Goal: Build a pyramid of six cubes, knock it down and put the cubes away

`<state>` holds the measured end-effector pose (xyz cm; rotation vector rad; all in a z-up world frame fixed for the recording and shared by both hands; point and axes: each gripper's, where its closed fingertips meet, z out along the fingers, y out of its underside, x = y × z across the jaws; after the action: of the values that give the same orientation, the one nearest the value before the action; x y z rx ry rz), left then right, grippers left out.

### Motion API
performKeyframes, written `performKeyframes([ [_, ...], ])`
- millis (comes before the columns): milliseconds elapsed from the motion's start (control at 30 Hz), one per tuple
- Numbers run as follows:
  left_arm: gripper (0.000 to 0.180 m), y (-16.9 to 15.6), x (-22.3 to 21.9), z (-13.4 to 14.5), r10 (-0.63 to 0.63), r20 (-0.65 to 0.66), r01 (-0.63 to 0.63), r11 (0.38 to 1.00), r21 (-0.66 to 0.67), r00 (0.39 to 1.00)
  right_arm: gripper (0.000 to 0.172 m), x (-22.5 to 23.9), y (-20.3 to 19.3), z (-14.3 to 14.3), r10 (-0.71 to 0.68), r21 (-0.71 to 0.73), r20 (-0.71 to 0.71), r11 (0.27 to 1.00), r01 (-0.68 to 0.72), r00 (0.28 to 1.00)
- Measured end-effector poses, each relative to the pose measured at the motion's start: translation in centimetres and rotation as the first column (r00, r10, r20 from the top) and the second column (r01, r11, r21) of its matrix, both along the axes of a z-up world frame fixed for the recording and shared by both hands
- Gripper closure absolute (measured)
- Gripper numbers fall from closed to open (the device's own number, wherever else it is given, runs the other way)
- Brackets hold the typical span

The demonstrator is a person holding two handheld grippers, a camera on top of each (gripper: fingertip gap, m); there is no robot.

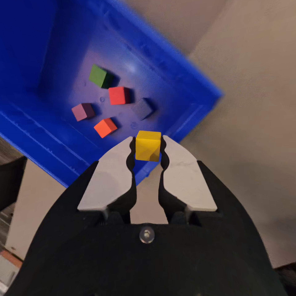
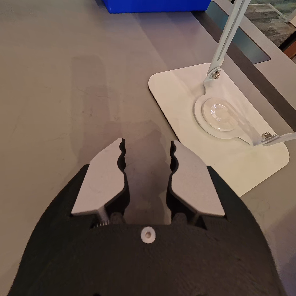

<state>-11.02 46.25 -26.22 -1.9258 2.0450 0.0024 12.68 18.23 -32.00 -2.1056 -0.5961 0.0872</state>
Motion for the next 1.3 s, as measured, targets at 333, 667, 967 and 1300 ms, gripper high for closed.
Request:
performKeyframes([
  [333, 0.152, -19.4, 7.3, 2.4, -0.501, 0.004, 0.5, 0.864, 0.055, 0.865, 0.121, 1.0, -0.2, 0.1, -0.013, -0.005, -0.025, 1.0, 0.013, 1.0],
  [667, 0.152, -31.0, 14.8, -2.8, -0.765, -0.018, 0.763, 0.644, -0.047, 0.644, 0.124, 3.2, -1.2, 0.0, -0.014, -0.008, -0.011, 1.0, 0.014, 1.0],
  [967, 0.152, -28.1, 17.2, -5.5, -0.545, -0.098, 0.536, 0.838, -0.103, 0.833, 0.125, 5.0, -1.9, -0.1, -0.028, -0.017, -0.011, 0.999, 0.028, 1.0],
  [1300, 0.152, -27.5, 17.6, -8.2, -0.485, -0.056, 0.468, 0.863, -0.191, 0.872, 0.126, 4.9, -2.0, -0.4, -0.019, -0.022, 0.011, 1.0, 0.019, 1.0],
])
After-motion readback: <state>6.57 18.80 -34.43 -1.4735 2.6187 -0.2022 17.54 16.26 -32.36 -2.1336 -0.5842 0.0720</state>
